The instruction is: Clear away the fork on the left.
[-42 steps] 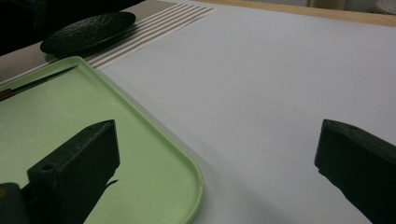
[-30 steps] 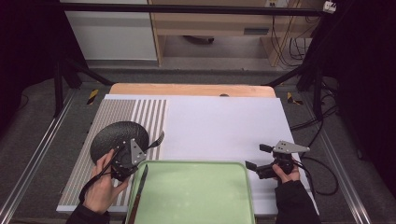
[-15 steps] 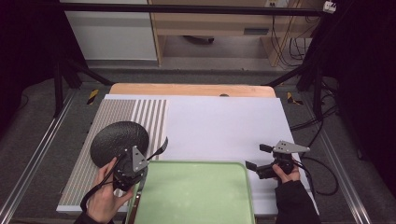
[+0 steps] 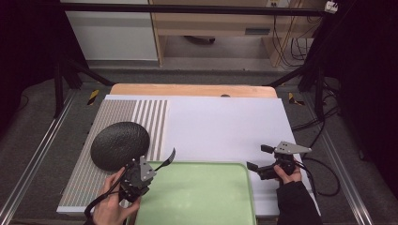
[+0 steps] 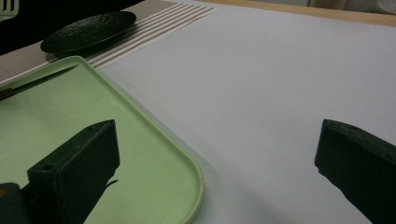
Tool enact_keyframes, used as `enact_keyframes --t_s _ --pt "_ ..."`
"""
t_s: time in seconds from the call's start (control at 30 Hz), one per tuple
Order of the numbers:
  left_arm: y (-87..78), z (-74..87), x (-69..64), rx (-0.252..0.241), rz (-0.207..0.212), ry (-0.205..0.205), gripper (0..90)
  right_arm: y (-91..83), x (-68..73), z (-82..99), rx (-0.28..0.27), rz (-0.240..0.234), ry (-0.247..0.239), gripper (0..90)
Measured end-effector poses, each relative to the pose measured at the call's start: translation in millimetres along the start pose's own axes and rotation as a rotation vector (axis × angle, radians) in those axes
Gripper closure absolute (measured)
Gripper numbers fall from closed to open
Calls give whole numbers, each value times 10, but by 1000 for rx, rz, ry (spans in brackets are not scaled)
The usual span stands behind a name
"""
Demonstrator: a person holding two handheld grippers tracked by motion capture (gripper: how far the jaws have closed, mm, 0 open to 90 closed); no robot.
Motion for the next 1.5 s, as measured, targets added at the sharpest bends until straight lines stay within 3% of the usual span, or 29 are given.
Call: enact_keyframes --t_s 0.43,0.6,0.63,1.17,1.5 --pt "73 -50 -290 31 49 64 766 -1 1 -1 -1 -1 1 3" --pt "137 -66 -389 47 71 109 766 2 1 0 0 -1 0 3" --pt "161 -59 -420 77 74 120 766 3 3 1 1 -1 1 2" --pt "422 -34 -603 167 94 220 767 7 3 3 4 -2 1 3" --pt "471 -14 -640 184 113 233 766 4 4 2 3 -2 1 3"
Point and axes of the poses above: each handheld gripper's, and its own axes: y roughly forward along the jaws, z roughly out of its underside, x roughly to its left, the point moved 2 cm from there along y, roughly forward along the jaws, and after that the axes turned 2 degrees about y, right-handed, at the moved point
